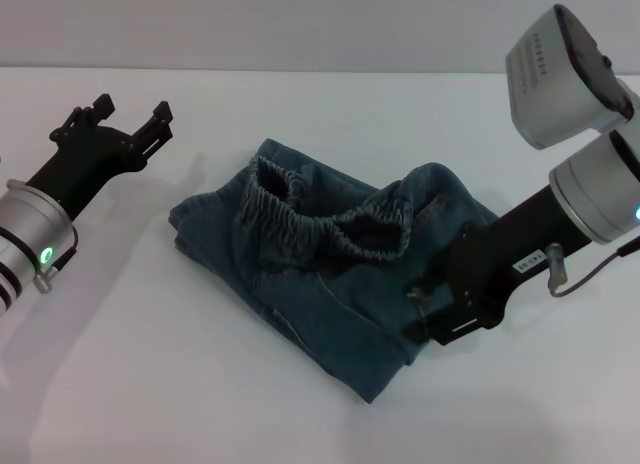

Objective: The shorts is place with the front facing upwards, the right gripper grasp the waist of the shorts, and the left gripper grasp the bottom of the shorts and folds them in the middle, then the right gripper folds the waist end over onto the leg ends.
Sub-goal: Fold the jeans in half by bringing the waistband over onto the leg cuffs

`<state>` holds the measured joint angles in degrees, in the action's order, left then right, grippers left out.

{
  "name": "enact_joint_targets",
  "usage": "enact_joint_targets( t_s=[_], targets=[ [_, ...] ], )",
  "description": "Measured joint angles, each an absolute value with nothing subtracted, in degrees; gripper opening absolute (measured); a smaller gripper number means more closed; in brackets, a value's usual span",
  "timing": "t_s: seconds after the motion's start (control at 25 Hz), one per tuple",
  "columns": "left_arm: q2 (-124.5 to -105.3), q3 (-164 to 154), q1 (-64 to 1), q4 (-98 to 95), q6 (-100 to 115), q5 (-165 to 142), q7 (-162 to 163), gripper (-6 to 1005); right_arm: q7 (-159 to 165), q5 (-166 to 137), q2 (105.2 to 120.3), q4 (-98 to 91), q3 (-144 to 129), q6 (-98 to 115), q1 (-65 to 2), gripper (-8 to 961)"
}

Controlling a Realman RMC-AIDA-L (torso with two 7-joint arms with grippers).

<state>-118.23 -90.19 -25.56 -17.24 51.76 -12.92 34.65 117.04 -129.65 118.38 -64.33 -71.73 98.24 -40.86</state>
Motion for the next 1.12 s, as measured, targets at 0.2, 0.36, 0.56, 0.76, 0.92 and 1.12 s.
enact_joint_targets(
  t_s=[0.2, 0.36, 0.56, 0.76, 0.92, 1.12],
  targets=[
    [-118.47, -90.17, -25.4, -16.85, 51.76, -12.92, 34.63, 831, 116.85, -130.24, 118.38, -62.45, -71.52, 96.72, -41.08, 485],
    [-118.52, -90.14, -25.4, -16.23, 51.76, -12.92, 34.67, 831, 116.51, -130.54, 118.38, -60.33, -71.97, 93.79, -42.18, 484],
    [-118.58, -90.07, -25.15, -16.09, 51.77, -12.91, 34.8, 831, 116.48, -131.09, 118.62, -56.66, -72.12, 88.74, -44.04, 484],
    [-118.57, -89.65, -24.77, -14.95, 52.06, -12.45, 35.09, 830, 116.42, -131.1, 118.73, -52.69, -72.35, 83.29, -46.02, 484],
    [-118.56, -89.6, -24.46, -14.8, 52.13, -12.32, 35.11, 830, 116.54, -130.01, 118.74, -52.04, -72.27, 78.23, -46.32, 484],
    [-118.55, -89.38, -23.96, -14.62, 52.11, -11.6, 35.09, 830, 116.19, -125.54, 118.86, -49.47, -73.3, 70.18, -46.23, 484]
  ],
)
